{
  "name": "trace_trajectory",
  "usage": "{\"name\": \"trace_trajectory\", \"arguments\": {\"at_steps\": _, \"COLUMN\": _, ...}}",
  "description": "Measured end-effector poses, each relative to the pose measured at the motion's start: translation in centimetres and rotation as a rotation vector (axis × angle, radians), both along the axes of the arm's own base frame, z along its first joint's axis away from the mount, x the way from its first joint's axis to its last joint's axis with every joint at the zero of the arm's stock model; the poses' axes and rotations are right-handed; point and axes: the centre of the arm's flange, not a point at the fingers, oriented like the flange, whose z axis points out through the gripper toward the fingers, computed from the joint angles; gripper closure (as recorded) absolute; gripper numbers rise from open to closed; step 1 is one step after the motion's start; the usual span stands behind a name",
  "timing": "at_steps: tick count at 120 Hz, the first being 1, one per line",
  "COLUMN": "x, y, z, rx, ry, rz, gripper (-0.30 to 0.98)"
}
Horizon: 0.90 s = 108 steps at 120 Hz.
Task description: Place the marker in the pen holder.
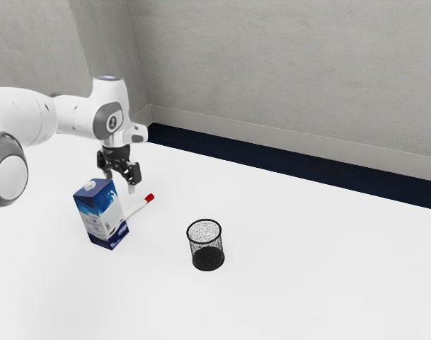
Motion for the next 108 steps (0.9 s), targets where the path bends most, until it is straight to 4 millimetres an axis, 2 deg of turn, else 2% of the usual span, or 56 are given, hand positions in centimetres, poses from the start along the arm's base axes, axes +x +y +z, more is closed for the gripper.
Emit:
{"name": "trace_trajectory", "arguments": {"at_steps": 12, "x": 0.6, "y": 0.3, "z": -1.5, "rx": -0.012, "ry": -0.006, "rz": 0.008, "gripper": 0.00}}
{"name": "trace_trajectory", "arguments": {"at_steps": 36, "x": 1.7, "y": -0.8, "z": -3.7, "rx": -0.037, "ry": -0.011, "rz": 0.010, "gripper": 0.02}}
{"name": "trace_trajectory", "arguments": {"at_steps": 61, "x": 2.2, "y": -2.7, "z": -4.9, "rx": -0.066, "ry": -0.012, "rz": -0.003, "gripper": 0.03}}
{"name": "trace_trajectory", "arguments": {"at_steps": 88, "x": 2.1, "y": -2.1, "z": -5.6, "rx": -0.076, "ry": -0.011, "rz": 0.012, "gripper": 0.09}}
{"name": "trace_trajectory", "arguments": {"at_steps": 108, "x": 2.1, "y": -2.2, "z": -5.9, "rx": -0.080, "ry": -0.012, "rz": 0.013, "gripper": 0.22}}
